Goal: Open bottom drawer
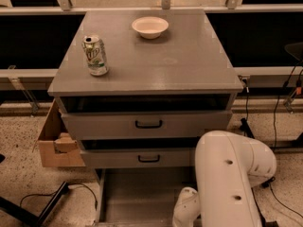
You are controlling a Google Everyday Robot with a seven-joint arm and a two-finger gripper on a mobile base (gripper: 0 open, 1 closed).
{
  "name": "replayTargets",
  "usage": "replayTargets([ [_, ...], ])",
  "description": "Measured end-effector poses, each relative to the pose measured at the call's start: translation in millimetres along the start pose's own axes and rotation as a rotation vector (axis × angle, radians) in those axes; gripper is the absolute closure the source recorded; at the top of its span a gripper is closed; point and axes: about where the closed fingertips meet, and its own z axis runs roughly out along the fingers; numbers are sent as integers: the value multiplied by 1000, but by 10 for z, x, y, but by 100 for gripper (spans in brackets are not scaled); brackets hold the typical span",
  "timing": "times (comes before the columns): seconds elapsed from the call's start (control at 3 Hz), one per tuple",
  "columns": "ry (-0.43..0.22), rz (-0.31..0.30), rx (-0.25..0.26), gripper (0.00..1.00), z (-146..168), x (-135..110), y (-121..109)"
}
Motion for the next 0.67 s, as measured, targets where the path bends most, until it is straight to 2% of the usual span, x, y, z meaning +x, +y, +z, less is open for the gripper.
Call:
replayTargets([
  [0.33,3,-7,-37,41,64,64,322],
  [0.67,3,-7,-37,65,39,63,322],
])
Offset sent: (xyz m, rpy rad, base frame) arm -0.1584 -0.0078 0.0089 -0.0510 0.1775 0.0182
